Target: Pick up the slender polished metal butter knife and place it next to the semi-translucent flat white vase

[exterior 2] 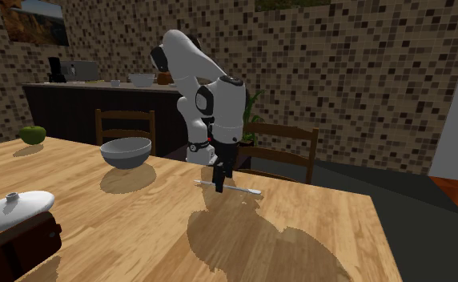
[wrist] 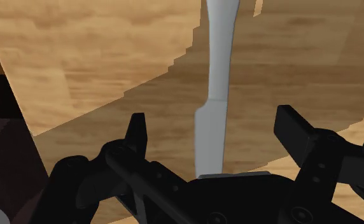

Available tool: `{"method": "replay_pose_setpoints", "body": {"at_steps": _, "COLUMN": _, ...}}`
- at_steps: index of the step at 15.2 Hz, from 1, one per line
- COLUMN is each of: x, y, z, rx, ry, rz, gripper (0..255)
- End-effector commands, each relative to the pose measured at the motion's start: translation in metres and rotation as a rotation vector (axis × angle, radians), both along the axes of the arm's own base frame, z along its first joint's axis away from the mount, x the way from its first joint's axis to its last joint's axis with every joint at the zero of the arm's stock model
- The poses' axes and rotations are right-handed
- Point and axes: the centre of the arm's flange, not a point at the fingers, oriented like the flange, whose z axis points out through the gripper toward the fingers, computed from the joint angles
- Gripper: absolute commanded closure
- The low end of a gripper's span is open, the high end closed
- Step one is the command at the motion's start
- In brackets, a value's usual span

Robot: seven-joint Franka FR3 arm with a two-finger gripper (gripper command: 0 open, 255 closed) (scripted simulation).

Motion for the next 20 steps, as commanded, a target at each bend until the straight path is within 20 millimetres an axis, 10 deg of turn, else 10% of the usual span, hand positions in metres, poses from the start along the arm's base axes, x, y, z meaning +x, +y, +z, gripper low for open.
{"method": "replay_pose_setpoints", "body": {"at_steps": 1, "x": 0.0, "y": 0.0, "z": -0.002, "rx": 0.0, "ry": 0.0, "rz": 0.0, "gripper": 0}}
{"method": "replay_pose_setpoints", "body": {"at_steps": 6, "x": 0.0, "y": 0.0, "z": -0.002, "rx": 0.0, "ry": 0.0, "rz": 0.0, "gripper": 0}}
{"method": "replay_pose_setpoints", "body": {"at_steps": 7, "x": 0.0, "y": 0.0, "z": -0.002, "rx": 0.0, "ry": 0.0, "rz": 0.0, "gripper": 255}}
{"method": "replay_pose_setpoints", "body": {"at_steps": 20, "x": 0.0, "y": 0.0, "z": 0.019, "rx": 0.0, "ry": 0.0, "rz": 0.0, "gripper": 255}}
